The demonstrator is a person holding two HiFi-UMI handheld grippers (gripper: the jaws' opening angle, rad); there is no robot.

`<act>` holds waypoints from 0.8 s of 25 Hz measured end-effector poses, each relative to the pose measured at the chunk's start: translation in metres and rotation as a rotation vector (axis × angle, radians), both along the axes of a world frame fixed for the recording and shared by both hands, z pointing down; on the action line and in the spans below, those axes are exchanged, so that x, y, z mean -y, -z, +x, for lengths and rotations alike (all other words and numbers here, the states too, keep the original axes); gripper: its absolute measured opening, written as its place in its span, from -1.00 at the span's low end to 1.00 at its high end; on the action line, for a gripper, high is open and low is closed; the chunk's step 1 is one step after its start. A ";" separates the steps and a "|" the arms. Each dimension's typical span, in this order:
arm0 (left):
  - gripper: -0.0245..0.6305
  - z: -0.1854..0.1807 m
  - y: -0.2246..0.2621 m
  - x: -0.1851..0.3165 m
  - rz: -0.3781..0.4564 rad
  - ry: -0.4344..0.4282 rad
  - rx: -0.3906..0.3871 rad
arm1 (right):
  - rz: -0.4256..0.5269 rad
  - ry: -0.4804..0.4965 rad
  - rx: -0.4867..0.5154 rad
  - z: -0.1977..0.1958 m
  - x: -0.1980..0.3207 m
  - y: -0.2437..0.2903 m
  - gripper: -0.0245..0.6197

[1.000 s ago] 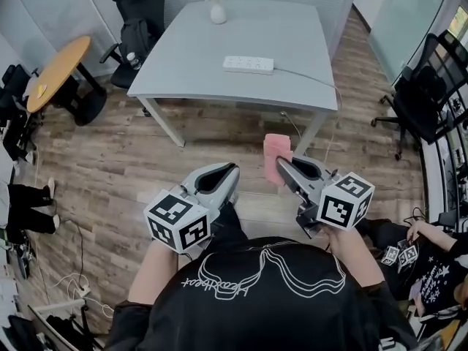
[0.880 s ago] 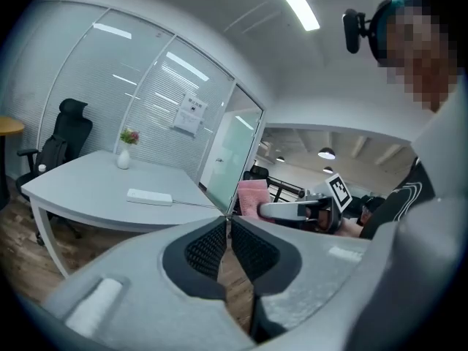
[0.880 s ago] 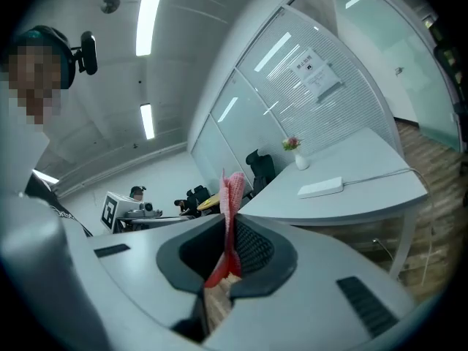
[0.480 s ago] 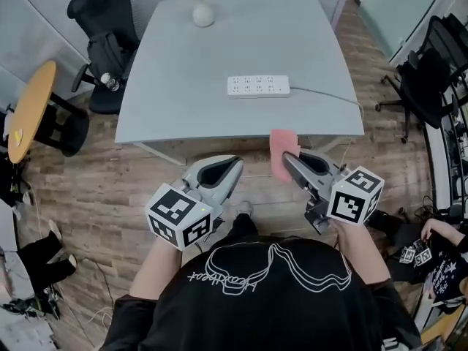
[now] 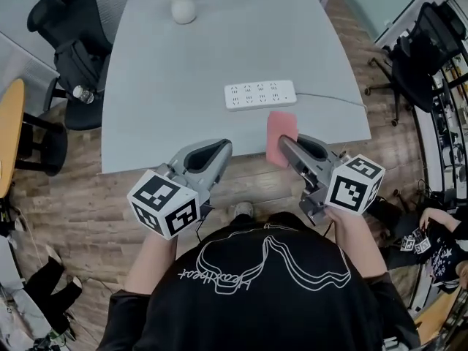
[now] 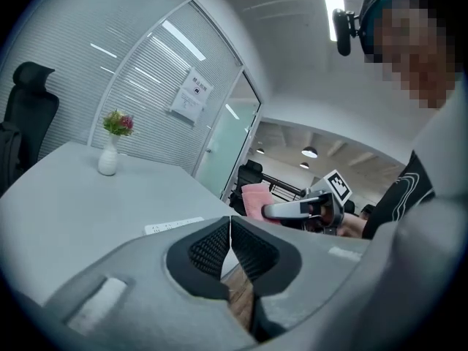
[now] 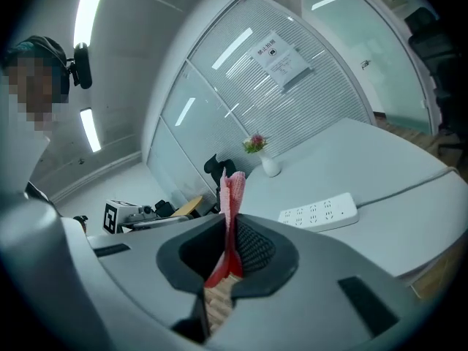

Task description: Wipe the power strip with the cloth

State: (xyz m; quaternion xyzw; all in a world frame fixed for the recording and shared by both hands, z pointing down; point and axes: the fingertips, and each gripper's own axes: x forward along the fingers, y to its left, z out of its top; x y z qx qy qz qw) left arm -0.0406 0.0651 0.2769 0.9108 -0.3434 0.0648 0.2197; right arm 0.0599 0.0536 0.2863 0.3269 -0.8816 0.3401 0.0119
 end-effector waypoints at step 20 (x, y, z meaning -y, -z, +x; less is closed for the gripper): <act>-0.88 -0.032 -0.058 0.111 -0.074 -0.010 0.039 | -0.153 -0.055 -0.045 -0.036 0.121 -0.069 -0.83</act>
